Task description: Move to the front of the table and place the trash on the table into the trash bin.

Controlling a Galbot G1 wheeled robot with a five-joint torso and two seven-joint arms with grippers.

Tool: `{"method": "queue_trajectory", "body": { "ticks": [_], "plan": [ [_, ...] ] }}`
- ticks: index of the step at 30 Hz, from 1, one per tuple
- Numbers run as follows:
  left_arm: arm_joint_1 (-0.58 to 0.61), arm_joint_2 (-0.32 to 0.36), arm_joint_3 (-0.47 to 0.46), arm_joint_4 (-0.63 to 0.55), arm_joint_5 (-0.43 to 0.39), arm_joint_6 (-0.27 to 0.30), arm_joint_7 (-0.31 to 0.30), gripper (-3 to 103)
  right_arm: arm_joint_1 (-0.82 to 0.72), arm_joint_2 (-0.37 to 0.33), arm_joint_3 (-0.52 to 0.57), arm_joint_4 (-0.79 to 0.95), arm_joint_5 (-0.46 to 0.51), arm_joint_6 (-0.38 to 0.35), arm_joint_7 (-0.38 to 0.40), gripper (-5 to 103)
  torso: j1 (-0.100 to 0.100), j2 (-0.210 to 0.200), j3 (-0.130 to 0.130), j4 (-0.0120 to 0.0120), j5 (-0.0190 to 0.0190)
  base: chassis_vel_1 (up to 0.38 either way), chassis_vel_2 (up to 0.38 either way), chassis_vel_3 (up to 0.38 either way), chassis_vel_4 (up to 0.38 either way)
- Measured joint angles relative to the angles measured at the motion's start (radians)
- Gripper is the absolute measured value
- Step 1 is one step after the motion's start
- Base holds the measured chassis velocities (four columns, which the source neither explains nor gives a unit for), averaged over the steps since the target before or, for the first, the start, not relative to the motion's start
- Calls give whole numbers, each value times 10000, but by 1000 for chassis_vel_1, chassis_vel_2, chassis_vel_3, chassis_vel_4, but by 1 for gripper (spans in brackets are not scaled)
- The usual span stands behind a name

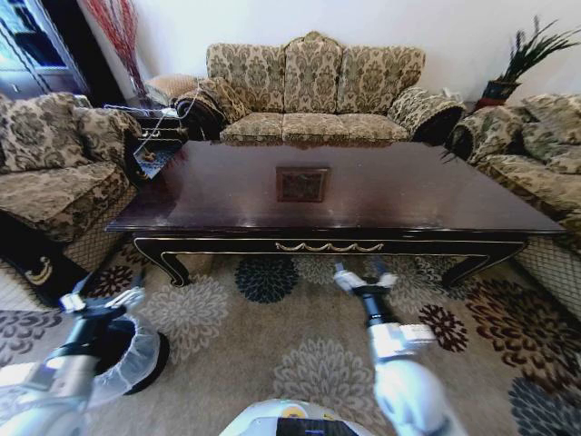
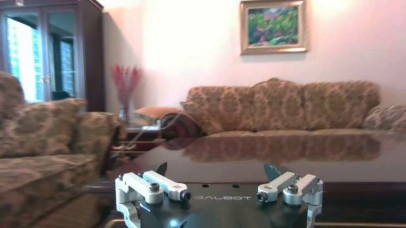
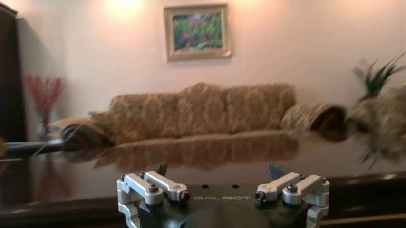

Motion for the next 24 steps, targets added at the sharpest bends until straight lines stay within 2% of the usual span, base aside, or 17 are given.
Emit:
{"method": "queue_trajectory", "body": {
  "ticks": [3,5,7,11,24],
  "plan": [
    [-143,-221,873,251,569,-352,420,100,-1031,460,749,19,-983,921,-494,100,0,0,0,1,-3,0,0,0,0],
    [-139,-267,1028,319,662,-439,503,100,-1231,551,814,38,-1095,1068,-643,100,0,0,0,0,-2,0,0,0,0],
    [-219,-518,1512,478,861,-571,624,100,-1885,815,823,269,-1247,1389,-1135,100,0,0,-1,0,-2,0,0,0,0],
    [-377,-748,1689,488,913,-563,601,100,-2106,895,684,395,-1249,1464,-1409,100,0,0,0,2,-1,0,0,0,0],
    [-384,-758,1661,511,888,-503,542,100,-2066,887,606,396,-1235,1470,-1437,100,0,0,0,2,-2,0,0,0,0]
  ]
}}
